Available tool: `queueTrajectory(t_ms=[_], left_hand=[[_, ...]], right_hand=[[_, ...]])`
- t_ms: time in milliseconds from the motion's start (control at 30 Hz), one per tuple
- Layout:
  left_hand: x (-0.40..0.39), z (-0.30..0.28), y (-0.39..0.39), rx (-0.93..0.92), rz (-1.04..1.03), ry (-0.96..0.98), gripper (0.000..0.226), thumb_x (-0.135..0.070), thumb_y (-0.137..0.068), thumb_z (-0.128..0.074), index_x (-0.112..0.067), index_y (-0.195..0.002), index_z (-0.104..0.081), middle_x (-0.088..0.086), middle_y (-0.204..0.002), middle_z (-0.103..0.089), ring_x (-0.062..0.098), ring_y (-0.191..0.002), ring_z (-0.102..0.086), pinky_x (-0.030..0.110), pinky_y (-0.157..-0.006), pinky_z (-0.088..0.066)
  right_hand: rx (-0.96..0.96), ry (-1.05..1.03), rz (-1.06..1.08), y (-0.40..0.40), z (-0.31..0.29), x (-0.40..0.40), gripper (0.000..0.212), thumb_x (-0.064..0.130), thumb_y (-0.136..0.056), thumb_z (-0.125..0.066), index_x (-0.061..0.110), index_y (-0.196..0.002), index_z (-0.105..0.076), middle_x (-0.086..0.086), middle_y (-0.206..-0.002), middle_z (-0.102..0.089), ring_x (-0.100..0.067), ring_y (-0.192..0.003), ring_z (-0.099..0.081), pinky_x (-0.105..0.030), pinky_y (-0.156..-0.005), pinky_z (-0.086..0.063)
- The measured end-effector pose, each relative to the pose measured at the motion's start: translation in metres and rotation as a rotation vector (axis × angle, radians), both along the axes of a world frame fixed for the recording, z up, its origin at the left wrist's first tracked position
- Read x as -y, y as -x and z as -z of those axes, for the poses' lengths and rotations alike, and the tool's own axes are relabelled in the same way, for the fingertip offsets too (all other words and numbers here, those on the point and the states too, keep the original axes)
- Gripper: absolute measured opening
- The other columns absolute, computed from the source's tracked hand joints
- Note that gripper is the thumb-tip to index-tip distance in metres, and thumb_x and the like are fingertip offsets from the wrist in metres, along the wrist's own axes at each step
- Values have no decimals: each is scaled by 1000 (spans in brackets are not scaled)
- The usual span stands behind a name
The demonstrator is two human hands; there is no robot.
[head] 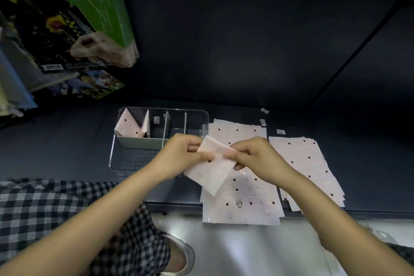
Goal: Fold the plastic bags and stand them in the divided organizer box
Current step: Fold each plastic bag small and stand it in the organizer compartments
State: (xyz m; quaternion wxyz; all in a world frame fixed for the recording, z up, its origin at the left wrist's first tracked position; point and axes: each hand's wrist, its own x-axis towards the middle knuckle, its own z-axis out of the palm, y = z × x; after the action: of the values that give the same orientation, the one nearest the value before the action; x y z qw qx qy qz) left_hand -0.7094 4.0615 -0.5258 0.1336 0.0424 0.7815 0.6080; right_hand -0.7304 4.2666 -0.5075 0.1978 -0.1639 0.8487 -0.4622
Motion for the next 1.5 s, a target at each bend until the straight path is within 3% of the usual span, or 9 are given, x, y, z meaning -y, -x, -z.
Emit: queueTrajectory(t_ms=[200, 333, 467, 600, 800, 933, 1167, 1267, 1500], left_hand=[[70, 14, 31, 89, 95, 307, 6, -20, -83, -71, -15, -81, -74, -5, -71, -71, 6, -70, -64, 20, -68, -53], [103, 45, 51, -15, 39, 894, 36, -43, -94, -49, -30, -127, -56, 4, -137, -42, 24, -128, -35, 37, -106, -34], [114, 75, 58, -50, 57, 1248, 49, -55, -95, -34, -31, -137, -41, 7, -138, -30, 28, -126, -26, 41, -103, -31], [138, 84, 63, 0, -54, 1254, 51, -56, -94, -35, -22, -130, -47, 4, -134, -38, 27, -120, -31, 39, -96, -33], [164, 93, 56, 16, -157, 1149, 47, -48, -96, -36, -26, -138, -41, -1, -138, -41, 24, -118, -31, 33, -92, -30], [170, 91, 54, 5, -195, 1062, 40, -39, -96, -40, -29, -135, -45, -3, -133, -48, 24, -115, -34, 33, -90, -31], [184, 80, 55, -41, -374, 743, 30, -22, -91, -56, -22, -121, -58, 4, -103, -58, 26, -102, -53, 37, -82, -47], [185, 80, 53, -119, -398, 777, 29, -20, -87, -63, -22, -116, -59, -1, -95, -46, 23, -98, -51, 33, -74, -45], [183, 90, 51, -180, -300, 950, 34, -17, -90, -57, -17, -124, -59, 3, -117, -49, 23, -105, -44, 35, -81, -46]], right_hand=[[127, 118, 83, 25, 12, 43, 11, 13, -88, -63, 12, -80, -71, -2, -73, -73, -13, -66, -71, -15, -57, -52], [40, 116, 262, 50, 28, 82, 12, 12, -91, -58, 10, -79, -57, -4, -68, -70, -14, -56, -69, -17, -49, -52], [-107, 44, 250, 72, 40, 122, 12, 14, -93, -54, 12, -83, -49, -7, -73, -70, -12, -55, -68, -23, -51, -55], [-352, -207, 128, 86, 54, 163, 11, 22, -95, -50, 11, -92, -48, -8, -79, -70, -23, -68, -68, -42, -65, -55], [-594, -539, -43, 96, 86, 230, 22, 11, -94, -43, 3, -114, -48, -17, -90, -69, -37, -81, -65, -35, -58, -41], [-485, -581, -43, 97, 107, 263, 24, 7, -92, -43, 1, -115, -46, -19, -99, -68, -37, -90, -65, -38, -65, -47], [-246, -419, -5, 95, 125, 271, 46, 46, -98, -24, 12, -112, -51, -18, -105, -66, -37, -98, -61, -36, -69, -34], [-195, -401, -26, 95, 132, 267, 40, 43, -98, -29, 15, -112, -53, -14, -105, -67, -34, -98, -62, -34, -70, -40], [-173, -394, -148, 91, 136, 261, 23, 32, -95, -44, 20, -112, -54, -7, -110, -66, -27, -101, -59, -32, -70, -41]])
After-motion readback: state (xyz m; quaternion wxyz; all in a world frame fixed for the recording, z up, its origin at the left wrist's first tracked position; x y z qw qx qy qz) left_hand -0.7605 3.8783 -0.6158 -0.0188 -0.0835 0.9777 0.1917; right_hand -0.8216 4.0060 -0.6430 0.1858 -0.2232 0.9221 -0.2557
